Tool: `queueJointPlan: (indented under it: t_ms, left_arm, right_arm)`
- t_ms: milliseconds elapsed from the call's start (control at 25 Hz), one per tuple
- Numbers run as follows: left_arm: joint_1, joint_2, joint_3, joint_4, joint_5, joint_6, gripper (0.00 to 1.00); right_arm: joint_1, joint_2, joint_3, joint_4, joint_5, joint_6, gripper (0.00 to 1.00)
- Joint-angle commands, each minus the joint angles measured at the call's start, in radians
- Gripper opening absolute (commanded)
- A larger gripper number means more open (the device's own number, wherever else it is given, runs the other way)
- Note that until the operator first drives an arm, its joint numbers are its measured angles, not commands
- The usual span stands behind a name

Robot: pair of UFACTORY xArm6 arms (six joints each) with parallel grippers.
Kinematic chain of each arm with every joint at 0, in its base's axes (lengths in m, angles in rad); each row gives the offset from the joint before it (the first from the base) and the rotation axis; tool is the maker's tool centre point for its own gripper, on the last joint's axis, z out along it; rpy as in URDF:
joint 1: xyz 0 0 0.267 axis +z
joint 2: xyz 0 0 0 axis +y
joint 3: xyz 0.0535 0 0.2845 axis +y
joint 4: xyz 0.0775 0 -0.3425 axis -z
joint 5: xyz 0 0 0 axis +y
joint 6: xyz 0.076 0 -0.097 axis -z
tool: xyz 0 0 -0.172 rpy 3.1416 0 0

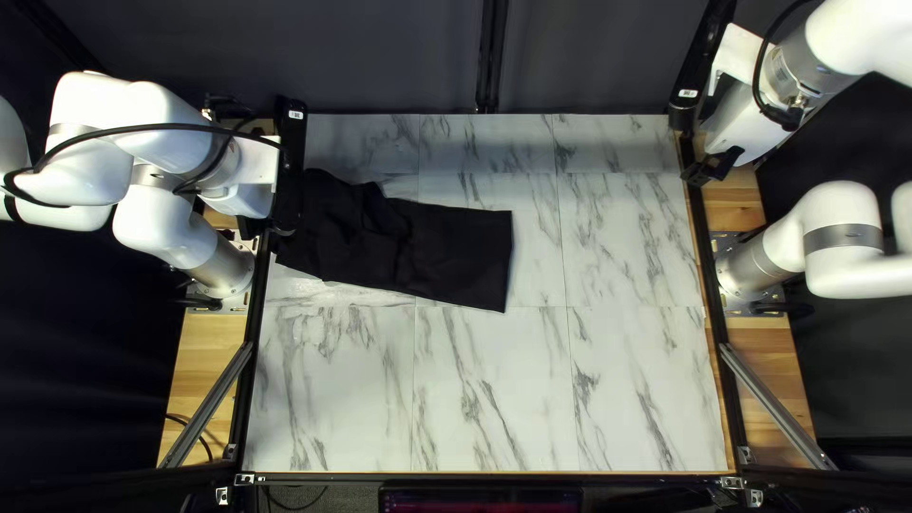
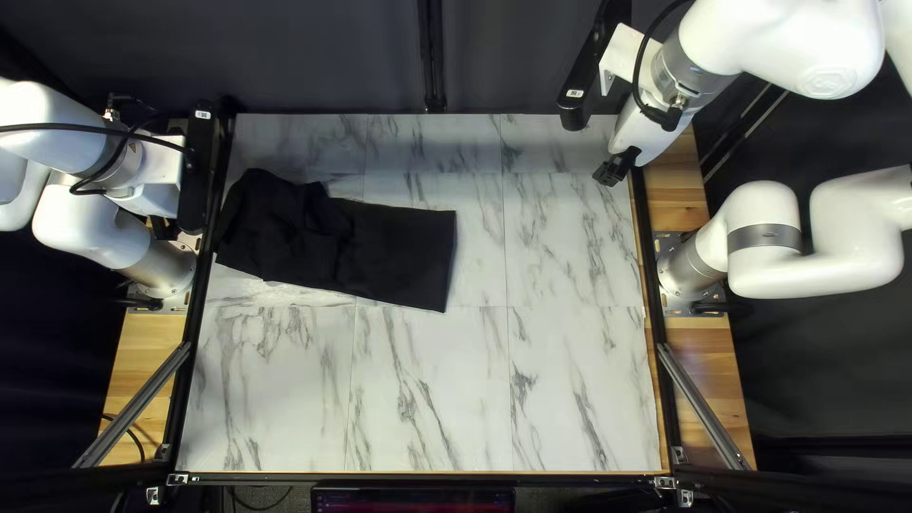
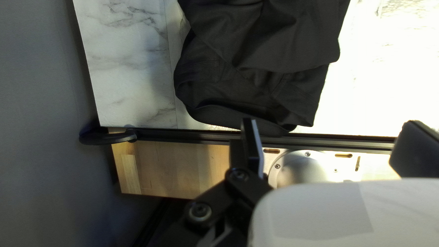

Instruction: Fold t-shirt

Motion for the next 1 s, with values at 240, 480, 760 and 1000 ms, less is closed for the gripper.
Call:
queueJointPlan:
  t_ms: [240,480,760,1000]
  left_arm:
    - [0.000,0.000,0.000,0.000,0.000,0.000,1.00]
    - [0.118,0.130,0.108,-0.075,-0.264,0.099,1.00]
    - [0.114,0.488,0.144,-0.119,-0.700,0.091,1.00]
    - [0.007,0.882,0.114,-0.119,-1.119,0.016,1.00]
  right_arm:
    - [0.000,0.000,0.000,0.000,0.000,0.000,1.00]
    - [0.000,0.000,0.000,0.000,0.000,0.000,1.00]
    - [0.000,0.000,0.000,0.000,0.000,0.000,1.00]
    - [0.000,0.000,0.000,0.000,0.000,0.000,1.00]
